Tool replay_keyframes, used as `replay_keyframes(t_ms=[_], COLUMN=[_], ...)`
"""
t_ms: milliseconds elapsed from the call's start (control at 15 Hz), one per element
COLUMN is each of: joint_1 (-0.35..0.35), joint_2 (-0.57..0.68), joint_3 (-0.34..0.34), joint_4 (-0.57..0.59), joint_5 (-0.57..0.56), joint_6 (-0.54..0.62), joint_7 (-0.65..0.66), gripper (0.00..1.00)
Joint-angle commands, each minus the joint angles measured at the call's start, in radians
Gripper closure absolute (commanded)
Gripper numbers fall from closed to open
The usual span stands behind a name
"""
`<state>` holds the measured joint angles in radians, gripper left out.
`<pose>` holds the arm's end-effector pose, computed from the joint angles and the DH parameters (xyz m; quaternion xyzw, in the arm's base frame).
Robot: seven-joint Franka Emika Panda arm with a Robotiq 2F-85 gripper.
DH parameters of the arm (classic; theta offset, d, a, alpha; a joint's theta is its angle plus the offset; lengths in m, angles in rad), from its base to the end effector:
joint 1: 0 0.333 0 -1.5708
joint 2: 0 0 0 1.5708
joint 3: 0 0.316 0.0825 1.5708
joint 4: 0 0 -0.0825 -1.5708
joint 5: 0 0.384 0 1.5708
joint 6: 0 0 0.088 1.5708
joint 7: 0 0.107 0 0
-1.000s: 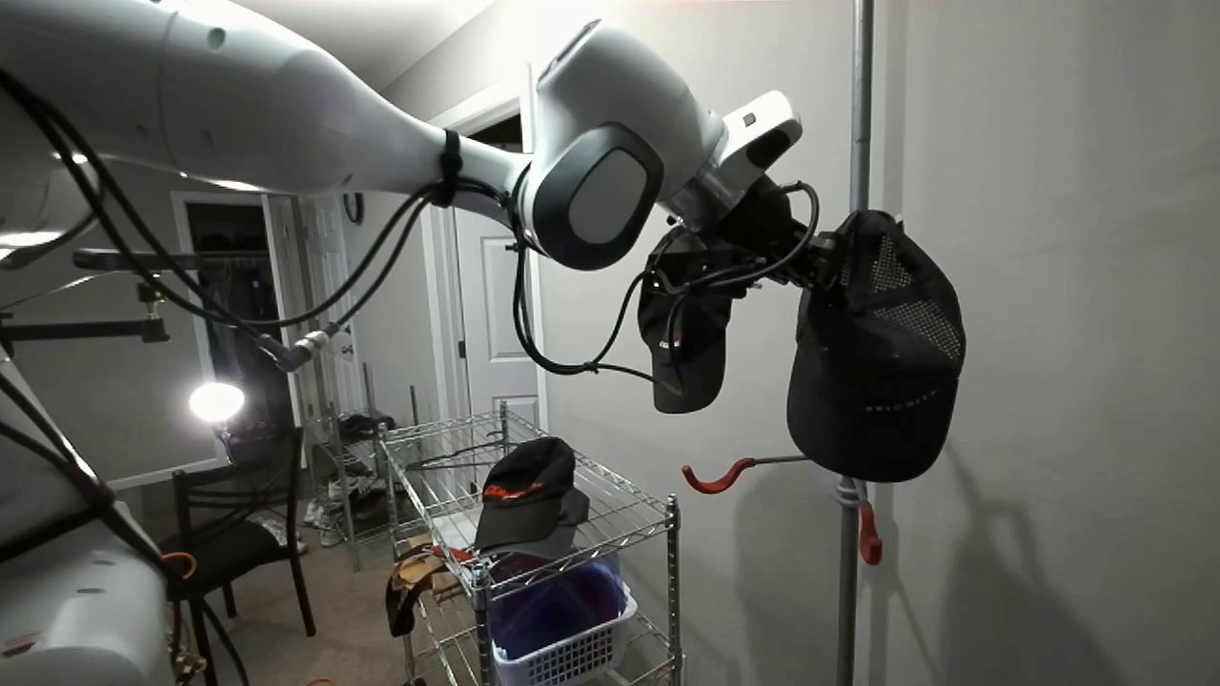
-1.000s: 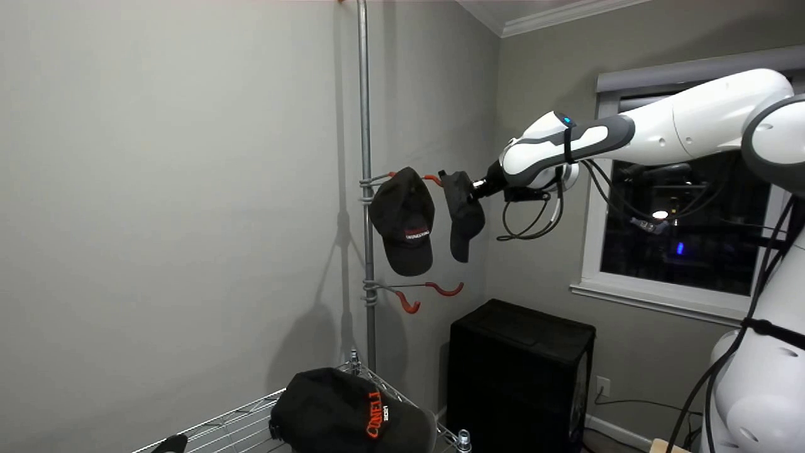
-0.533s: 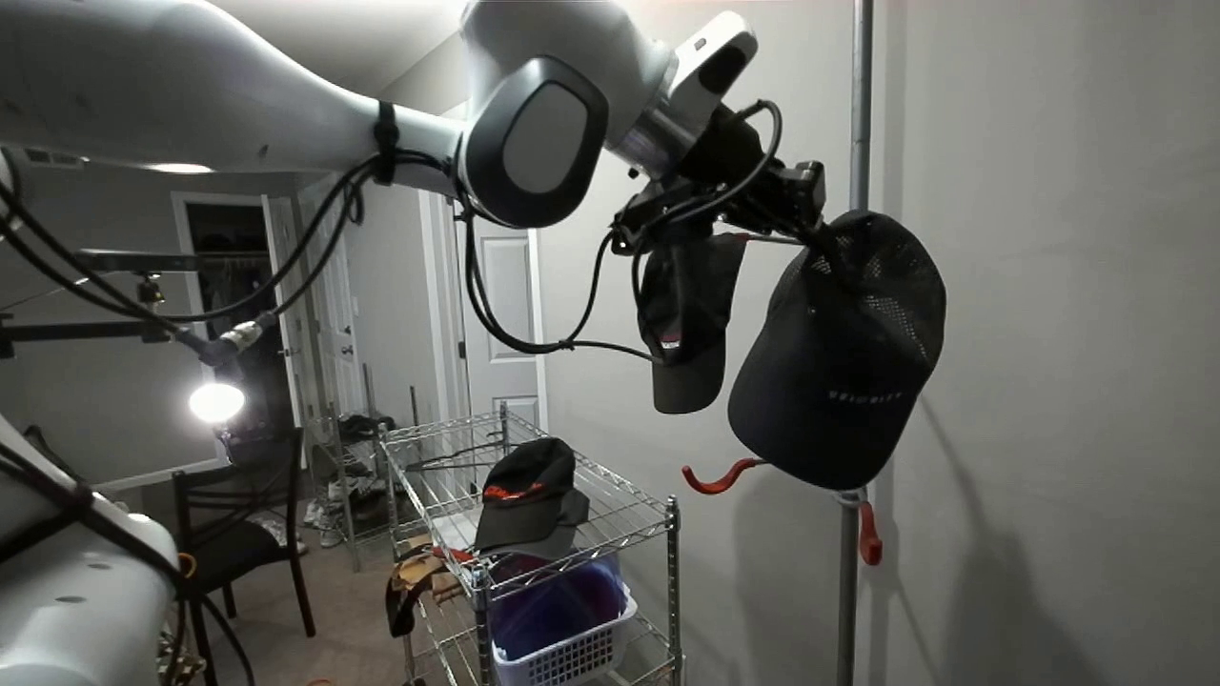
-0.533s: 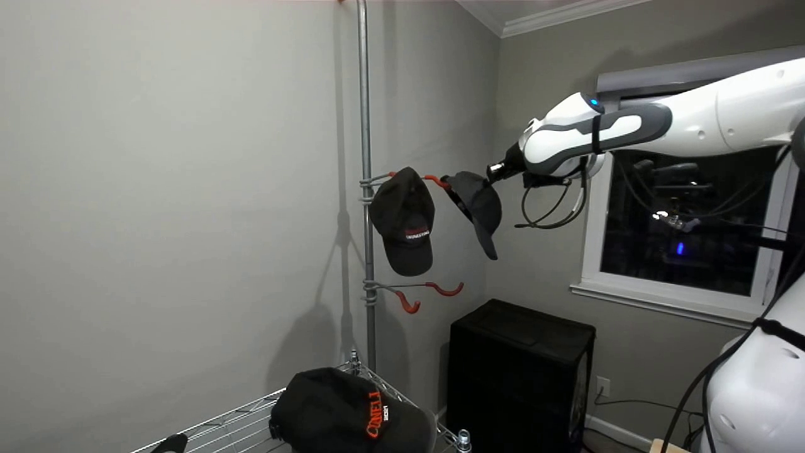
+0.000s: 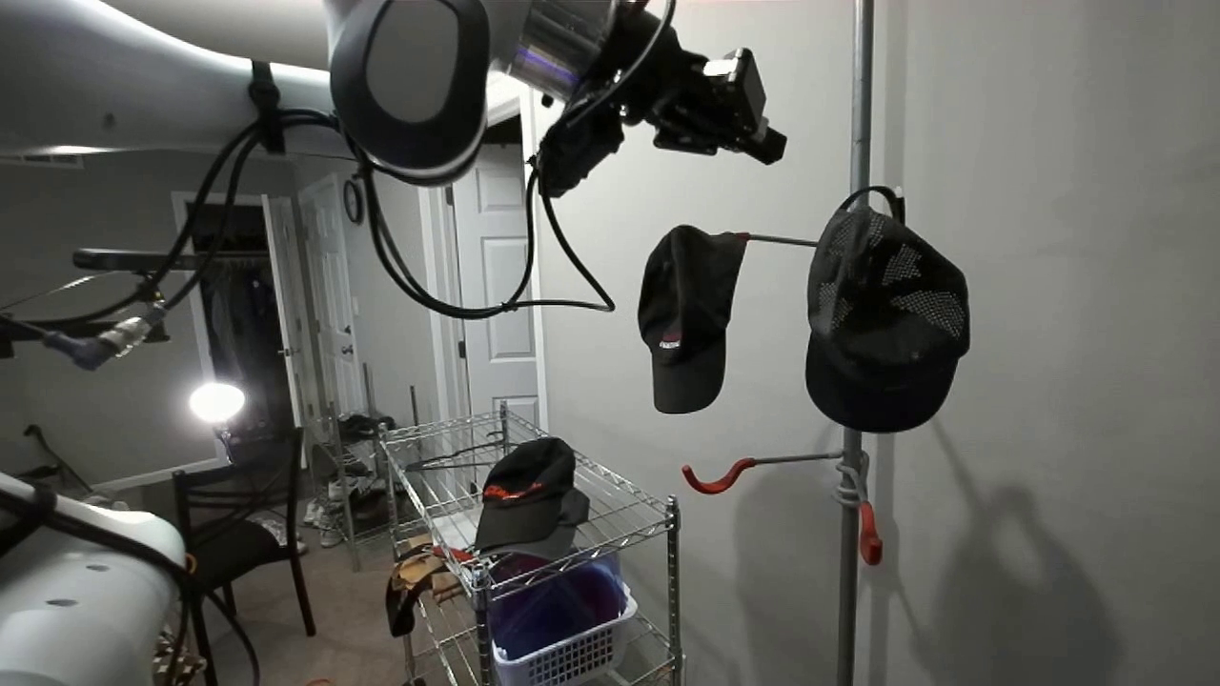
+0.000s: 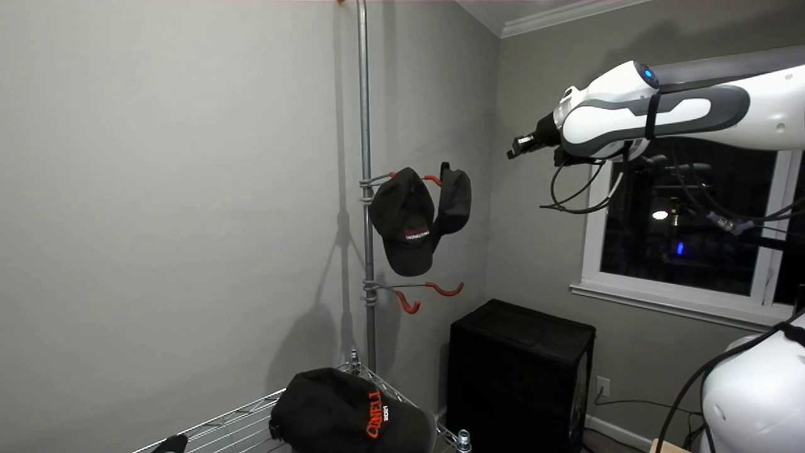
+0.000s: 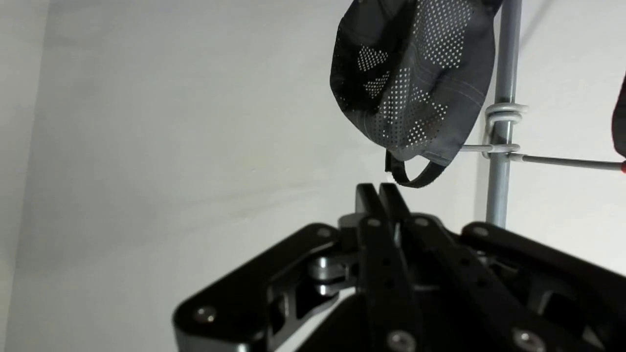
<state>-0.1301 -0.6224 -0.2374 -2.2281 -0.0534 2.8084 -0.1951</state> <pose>0.3681 -0.1806 0.7415 0.8244 -0.0759 0.5502 0.1093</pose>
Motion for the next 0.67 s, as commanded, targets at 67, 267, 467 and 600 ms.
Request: replay_keyframes(t_ms=[67,267,467,600], joint_1=[-0.022,0.023,0.05,0.047], joint_2=[-0.041,-0.003,0.086,0.141], joint_3=[0.03,0.011,-0.011,-0.015], joint_4=[-0.046,-0.024,0.035,0.064], joint_5=[-0.028,-0.009,0.013,0.013], joint_6=[0.013,-0.036,-0.131,-0.176], joint_7=[0.008,-0.013,-0.018,-0.016], gripper=[0.69,0.52,0.34,0.21])
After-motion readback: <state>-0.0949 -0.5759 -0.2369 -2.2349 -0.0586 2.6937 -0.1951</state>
